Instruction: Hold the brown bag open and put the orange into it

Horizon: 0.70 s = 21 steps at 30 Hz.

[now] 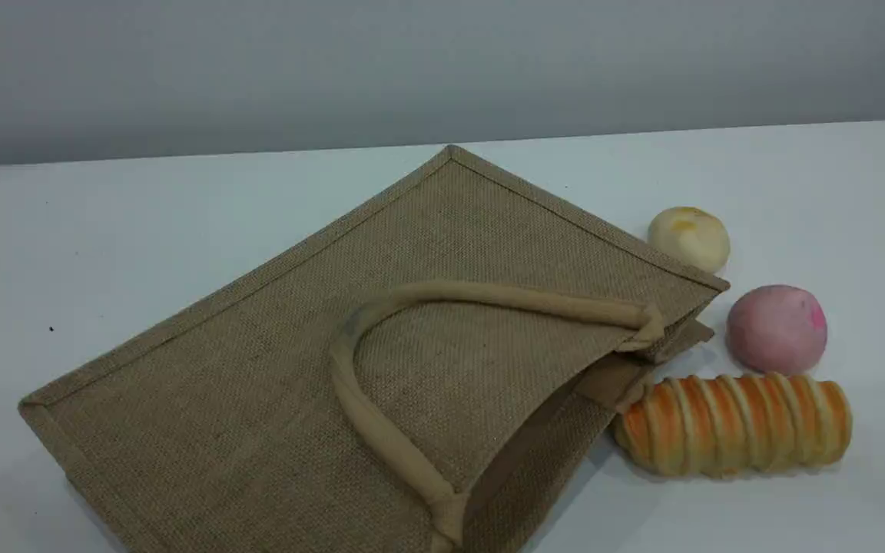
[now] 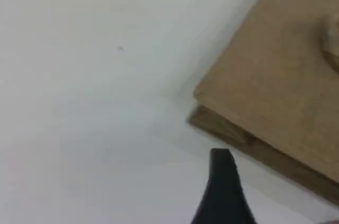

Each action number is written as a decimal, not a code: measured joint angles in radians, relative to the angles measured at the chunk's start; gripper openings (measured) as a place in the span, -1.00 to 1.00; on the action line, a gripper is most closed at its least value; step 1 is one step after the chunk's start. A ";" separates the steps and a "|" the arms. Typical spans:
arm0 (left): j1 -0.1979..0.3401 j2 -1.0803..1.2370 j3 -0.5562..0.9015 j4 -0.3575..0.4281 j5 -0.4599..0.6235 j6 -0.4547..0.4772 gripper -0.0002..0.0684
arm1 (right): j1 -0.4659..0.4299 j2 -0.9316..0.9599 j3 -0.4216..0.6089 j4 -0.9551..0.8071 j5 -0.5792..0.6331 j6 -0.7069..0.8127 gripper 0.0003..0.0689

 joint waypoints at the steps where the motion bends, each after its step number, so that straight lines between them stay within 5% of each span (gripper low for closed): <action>1: 0.022 0.000 0.000 0.000 0.000 0.000 0.36 | 0.000 0.000 0.000 0.000 0.000 0.000 0.38; 7: 0.112 0.000 0.000 0.000 0.000 0.000 0.36 | 0.000 0.000 0.000 0.001 0.000 0.000 0.38; 21: 0.108 -0.119 0.000 0.000 0.000 0.000 0.36 | 0.000 0.000 0.000 0.001 -0.001 0.000 0.37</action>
